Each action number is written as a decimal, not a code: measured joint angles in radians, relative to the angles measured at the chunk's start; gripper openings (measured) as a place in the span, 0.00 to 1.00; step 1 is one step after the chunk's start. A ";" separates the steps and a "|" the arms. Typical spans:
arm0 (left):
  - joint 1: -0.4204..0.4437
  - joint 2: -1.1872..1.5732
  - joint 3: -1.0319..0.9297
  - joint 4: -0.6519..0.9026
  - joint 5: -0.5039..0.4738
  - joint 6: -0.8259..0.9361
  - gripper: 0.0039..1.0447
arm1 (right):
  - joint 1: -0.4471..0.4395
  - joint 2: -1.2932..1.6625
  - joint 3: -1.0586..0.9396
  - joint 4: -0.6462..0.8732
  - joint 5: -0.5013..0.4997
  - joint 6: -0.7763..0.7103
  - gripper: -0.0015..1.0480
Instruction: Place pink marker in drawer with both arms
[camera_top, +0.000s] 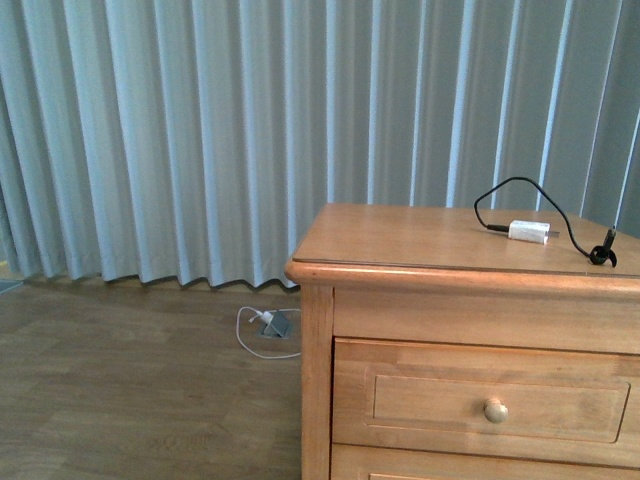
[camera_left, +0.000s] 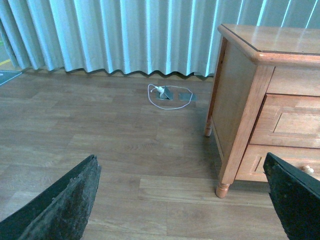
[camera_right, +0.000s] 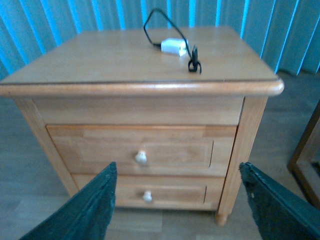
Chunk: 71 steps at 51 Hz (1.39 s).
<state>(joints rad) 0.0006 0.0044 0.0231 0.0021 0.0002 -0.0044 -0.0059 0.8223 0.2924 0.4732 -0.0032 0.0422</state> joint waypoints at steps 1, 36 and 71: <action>0.000 0.000 0.000 0.000 0.000 0.000 0.95 | 0.000 -0.010 -0.016 0.028 0.001 -0.005 0.65; 0.000 0.000 0.000 0.000 0.000 0.000 0.95 | 0.002 -0.383 -0.246 -0.085 0.003 -0.039 0.01; 0.000 0.000 0.000 -0.001 0.000 0.000 0.95 | 0.003 -0.621 -0.288 -0.269 0.003 -0.039 0.01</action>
<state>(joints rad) 0.0006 0.0044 0.0231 0.0013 0.0002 -0.0044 -0.0032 0.2008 0.0048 0.2039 -0.0006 0.0036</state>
